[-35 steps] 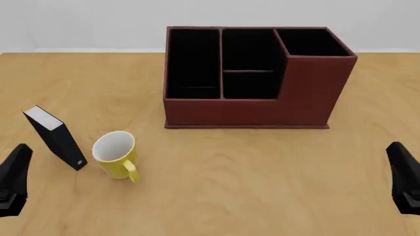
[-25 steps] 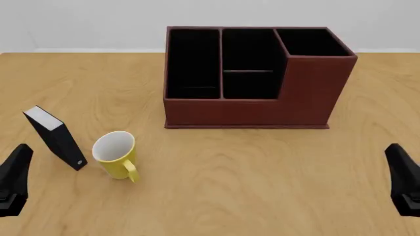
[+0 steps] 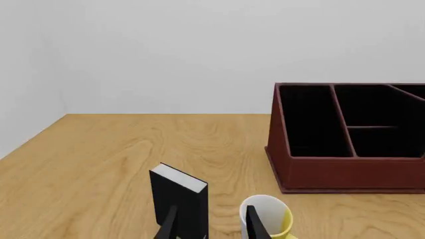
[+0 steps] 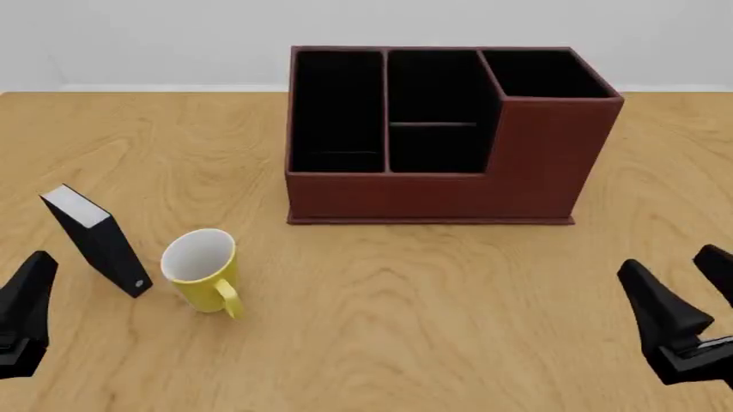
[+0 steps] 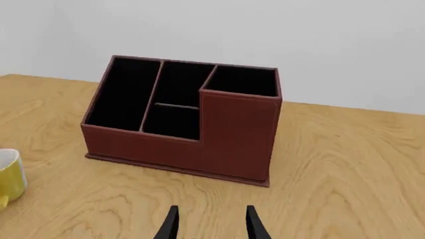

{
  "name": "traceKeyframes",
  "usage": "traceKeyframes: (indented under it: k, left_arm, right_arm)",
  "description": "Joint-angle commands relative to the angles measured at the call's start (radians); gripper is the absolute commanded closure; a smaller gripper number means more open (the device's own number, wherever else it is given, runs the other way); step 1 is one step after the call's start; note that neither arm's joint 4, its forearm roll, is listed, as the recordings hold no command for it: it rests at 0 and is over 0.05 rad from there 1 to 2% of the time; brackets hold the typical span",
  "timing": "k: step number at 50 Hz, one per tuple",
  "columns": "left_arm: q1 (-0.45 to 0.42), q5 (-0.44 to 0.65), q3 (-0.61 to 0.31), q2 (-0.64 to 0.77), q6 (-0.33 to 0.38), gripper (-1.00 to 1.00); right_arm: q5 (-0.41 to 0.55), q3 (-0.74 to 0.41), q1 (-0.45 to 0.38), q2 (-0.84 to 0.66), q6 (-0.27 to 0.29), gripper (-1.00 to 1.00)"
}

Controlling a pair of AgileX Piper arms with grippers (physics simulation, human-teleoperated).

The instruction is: Pick up the yellow and white mug and place it to the right of the caddy.

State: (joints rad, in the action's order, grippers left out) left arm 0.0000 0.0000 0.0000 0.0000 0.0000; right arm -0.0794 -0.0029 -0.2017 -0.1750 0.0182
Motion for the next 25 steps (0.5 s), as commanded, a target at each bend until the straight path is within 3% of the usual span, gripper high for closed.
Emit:
traceKeyframes:
  k: [1,5,6,8,10,11,16,19,22,23,25]
  left_arm:
    - [0.0,0.0,0.0,0.0,0.0,-1.0]
    - [0.0,0.0,0.0,0.0,0.0,-1.0]
    - [0.0,0.0,0.0,0.0,0.0,-1.0]
    - [0.0,0.0,0.0,0.0,0.0,-1.0]
    - [0.0,0.0,0.0,0.0,0.0,-1.0]
    - [0.0,0.0,0.0,0.0,0.0,-1.0]
    - [0.0,0.0,0.0,0.0,0.0,-1.0]
    - [0.0,0.0,0.0,0.0,0.0,-1.0]
    - [0.0,0.0,0.0,0.0,0.0,-1.0]
    - [0.0,0.0,0.0,0.0,0.0,-1.0]
    - [0.0,0.0,0.0,0.0,0.0,-1.0]
  right_arm:
    - [-0.146,-0.003,-0.124,-0.189,0.049,-1.0]
    - [-0.18,-0.011,-0.137,-0.235,0.03,-1.0]
    - [-0.195,-0.015,-0.143,-0.259,0.003,-1.0]
    - [-0.216,-0.008,-0.147,-0.267,0.04,-1.0]
    - [-0.232,-0.008,-0.155,-0.277,0.027,-1.0]
    - [-0.287,-0.007,-0.141,-0.352,0.04,-1.0]
    - [-0.304,-0.013,-0.189,-0.37,0.009,-1.0]
    - [-0.403,-0.006,-0.197,-0.483,0.025,-1.0]
    - [-0.442,-0.005,-0.231,-0.517,-0.004,-1.0]
    - [-0.457,-0.002,-0.229,-0.526,0.017,-1.0]
    - [-0.469,-0.005,-0.253,-0.544,0.009,-1.0]
